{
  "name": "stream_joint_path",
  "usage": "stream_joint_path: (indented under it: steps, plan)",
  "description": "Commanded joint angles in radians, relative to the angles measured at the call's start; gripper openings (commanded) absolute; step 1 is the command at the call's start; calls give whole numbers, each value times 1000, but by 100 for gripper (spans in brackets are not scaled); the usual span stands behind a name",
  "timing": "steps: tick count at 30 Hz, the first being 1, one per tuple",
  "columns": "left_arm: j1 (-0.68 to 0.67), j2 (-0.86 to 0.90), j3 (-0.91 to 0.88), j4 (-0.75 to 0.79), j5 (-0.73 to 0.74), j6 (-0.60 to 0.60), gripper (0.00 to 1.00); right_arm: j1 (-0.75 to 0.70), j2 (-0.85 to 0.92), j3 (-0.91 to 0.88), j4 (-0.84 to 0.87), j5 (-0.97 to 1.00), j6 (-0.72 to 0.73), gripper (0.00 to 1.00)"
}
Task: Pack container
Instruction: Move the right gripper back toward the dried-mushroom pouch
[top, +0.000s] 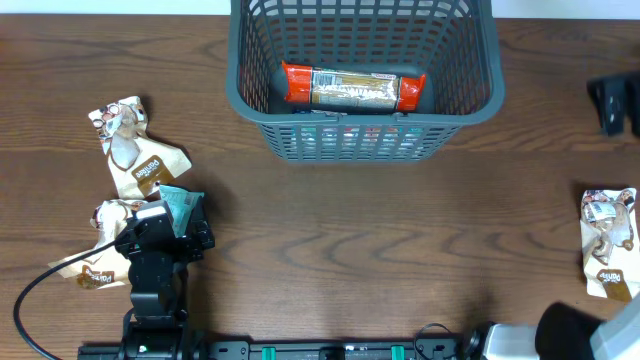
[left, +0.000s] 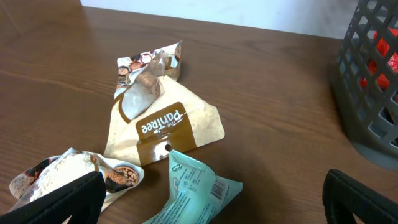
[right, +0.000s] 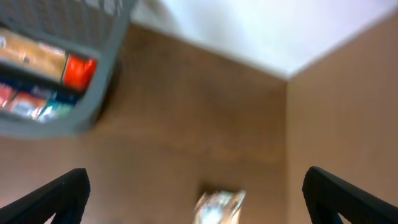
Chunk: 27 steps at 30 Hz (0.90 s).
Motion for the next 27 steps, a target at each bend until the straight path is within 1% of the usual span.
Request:
stream_joint_path:
  steps: [1, 5, 8, 13, 16, 21, 23, 27]
  plan:
    - [3, -1, 24, 2, 10, -9, 99, -19, -35, -148, -51, 26, 143, 99]
    - [3, -1, 24, 2, 10, -9, 99, -19, -66, -336, -95, 56, 256, 99]
    - [3, -1, 24, 2, 10, -9, 99, -19, -102, -482, -108, 59, 260, 99]
    - [3, -1, 24, 2, 10, -9, 99, -19, -244, -734, 8, 92, 261, 99]
    - [3, -1, 24, 2, 10, -9, 99, -19, -344, -863, 76, 101, 220, 99]
    - [3, -1, 24, 2, 10, -9, 99, -27, -430, -1013, 130, 226, 282, 99]
    - [3, -1, 24, 2, 10, -9, 99, -38, -439, -1058, 153, 273, 282, 95]
    - [3, -1, 24, 2, 10, -9, 99, -64, -437, -1122, 214, 283, 271, 98]
